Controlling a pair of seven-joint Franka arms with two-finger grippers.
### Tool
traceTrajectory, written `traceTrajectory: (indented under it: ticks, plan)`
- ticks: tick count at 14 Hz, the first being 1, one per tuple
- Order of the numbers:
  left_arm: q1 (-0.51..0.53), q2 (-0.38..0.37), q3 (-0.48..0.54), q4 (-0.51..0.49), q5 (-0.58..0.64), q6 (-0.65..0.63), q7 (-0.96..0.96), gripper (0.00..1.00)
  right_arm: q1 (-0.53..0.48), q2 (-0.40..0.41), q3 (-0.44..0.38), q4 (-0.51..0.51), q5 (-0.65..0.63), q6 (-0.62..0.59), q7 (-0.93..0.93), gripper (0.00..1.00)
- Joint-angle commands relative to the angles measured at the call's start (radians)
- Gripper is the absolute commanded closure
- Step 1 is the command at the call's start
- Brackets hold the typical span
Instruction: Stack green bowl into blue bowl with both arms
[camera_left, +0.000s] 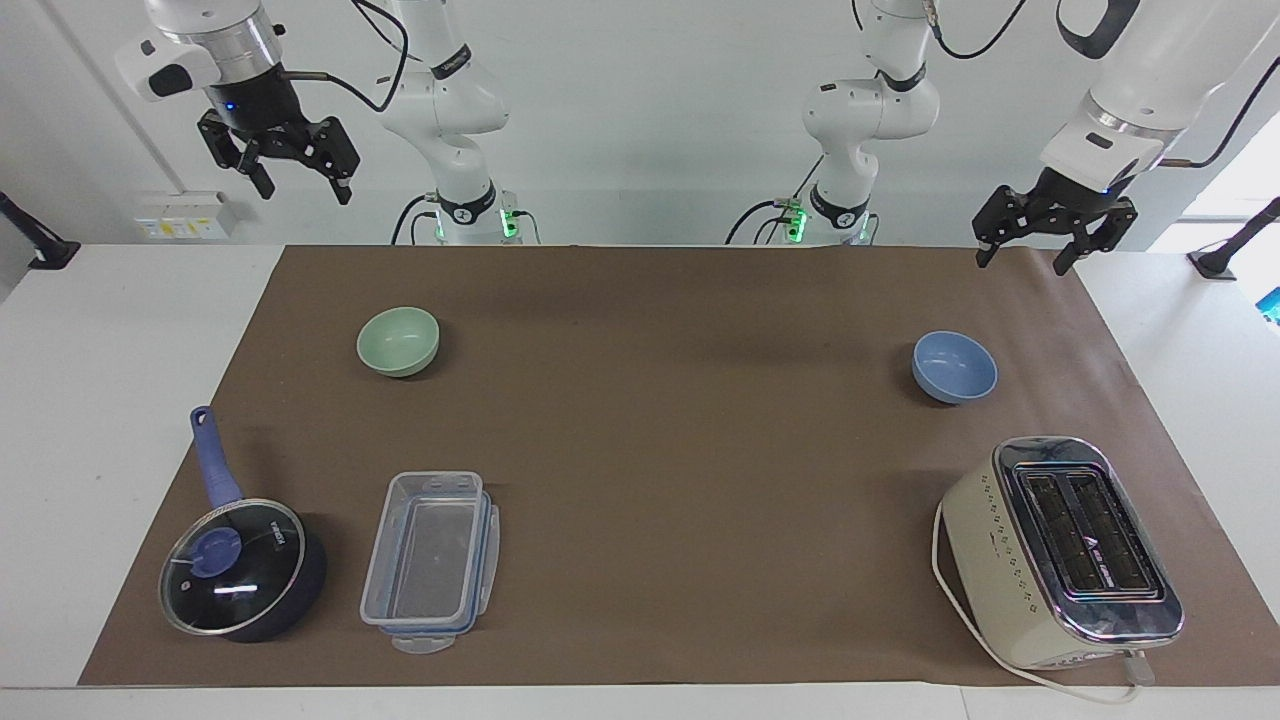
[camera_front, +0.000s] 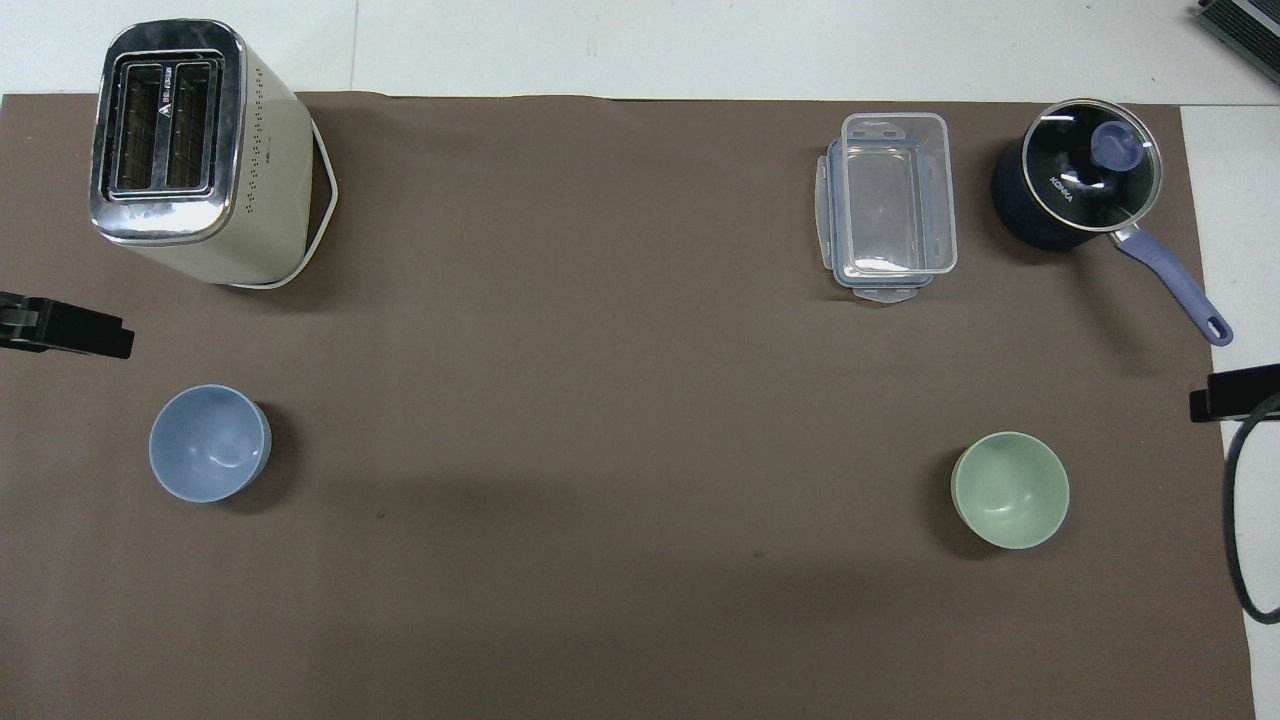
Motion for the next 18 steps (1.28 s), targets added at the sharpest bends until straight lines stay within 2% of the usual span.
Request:
traceTrajectory:
  ticks: [1, 5, 9, 13, 16, 18]
  plan:
    - [0.065, -0.072, 0.001, -0.15, -0.02, 0.101, 0.089, 0.0, -0.017, -0.028, 0.007, -0.034, 0.002, 0.01, -0.015, 0.0]
    - [0.134, -0.083, 0.001, -0.301, -0.024, 0.264, 0.149, 0.0, -0.018, -0.029, 0.007, -0.036, 0.002, 0.01, -0.017, 0.0]
    - [0.22, -0.079, 0.001, -0.422, -0.085, 0.4, 0.264, 0.0, -0.021, -0.031, 0.007, -0.037, 0.002, 0.01, -0.02, 0.0]
    - [0.25, -0.062, 0.001, -0.535, -0.112, 0.537, 0.352, 0.0, -0.021, -0.031, 0.007, -0.037, 0.002, 0.01, -0.02, 0.0]
    - [0.266, -0.036, 0.001, -0.601, -0.142, 0.589, 0.366, 0.0, -0.021, -0.031, 0.007, -0.037, 0.002, 0.01, -0.02, 0.0]
    - [0.265, -0.042, 0.001, -0.687, -0.145, 0.656, 0.369, 0.0, -0.021, -0.031, 0.007, -0.037, 0.002, 0.01, -0.02, 0.0]
